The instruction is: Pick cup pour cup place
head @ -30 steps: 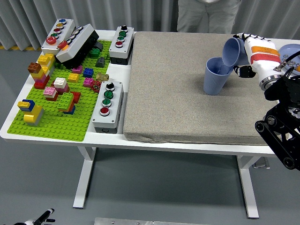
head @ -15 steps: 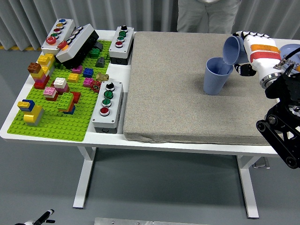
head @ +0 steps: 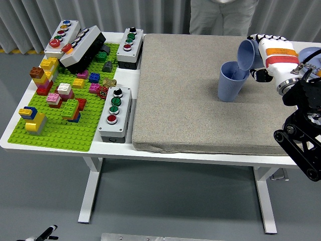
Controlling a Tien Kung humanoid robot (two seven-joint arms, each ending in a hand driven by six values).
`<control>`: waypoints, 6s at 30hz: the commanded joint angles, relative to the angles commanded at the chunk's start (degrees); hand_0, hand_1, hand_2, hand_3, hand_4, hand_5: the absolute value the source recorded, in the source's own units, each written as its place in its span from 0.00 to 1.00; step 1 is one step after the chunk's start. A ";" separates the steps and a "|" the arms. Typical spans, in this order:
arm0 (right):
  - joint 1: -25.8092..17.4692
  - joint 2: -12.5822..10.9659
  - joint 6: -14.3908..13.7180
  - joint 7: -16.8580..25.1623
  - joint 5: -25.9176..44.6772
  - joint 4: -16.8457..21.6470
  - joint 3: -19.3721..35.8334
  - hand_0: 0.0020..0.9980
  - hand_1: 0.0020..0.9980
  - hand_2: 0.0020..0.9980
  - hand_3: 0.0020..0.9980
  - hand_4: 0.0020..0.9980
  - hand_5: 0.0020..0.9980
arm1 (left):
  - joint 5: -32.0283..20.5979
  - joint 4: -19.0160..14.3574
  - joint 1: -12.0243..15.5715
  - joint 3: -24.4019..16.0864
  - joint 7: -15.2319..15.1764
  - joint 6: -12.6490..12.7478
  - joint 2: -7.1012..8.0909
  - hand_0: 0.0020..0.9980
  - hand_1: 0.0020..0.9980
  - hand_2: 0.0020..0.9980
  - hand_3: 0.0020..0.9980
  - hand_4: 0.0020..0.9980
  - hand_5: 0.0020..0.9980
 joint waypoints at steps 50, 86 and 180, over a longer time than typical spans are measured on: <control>-0.47 1.07 -2.24 2.58 13.31 -2.34 4.22 0.86 0.71 0.59 0.66 0.72 0.08 | -0.06 0.00 0.07 -0.12 0.04 0.02 -0.08 0.85 0.83 0.87 0.78 0.64 0.99; -11.19 7.03 -2.05 20.12 67.30 -12.78 28.56 0.85 0.71 0.59 0.66 0.72 0.09 | -0.24 0.00 0.19 0.66 -0.17 -0.07 -0.47 0.85 0.83 0.87 0.78 0.64 0.99; -16.16 4.68 4.29 24.27 67.22 -11.71 20.43 0.97 0.93 1.00 0.99 0.89 0.37 | 1.32 0.00 0.61 -1.49 0.08 -0.15 0.23 0.85 0.83 0.86 0.78 0.64 0.98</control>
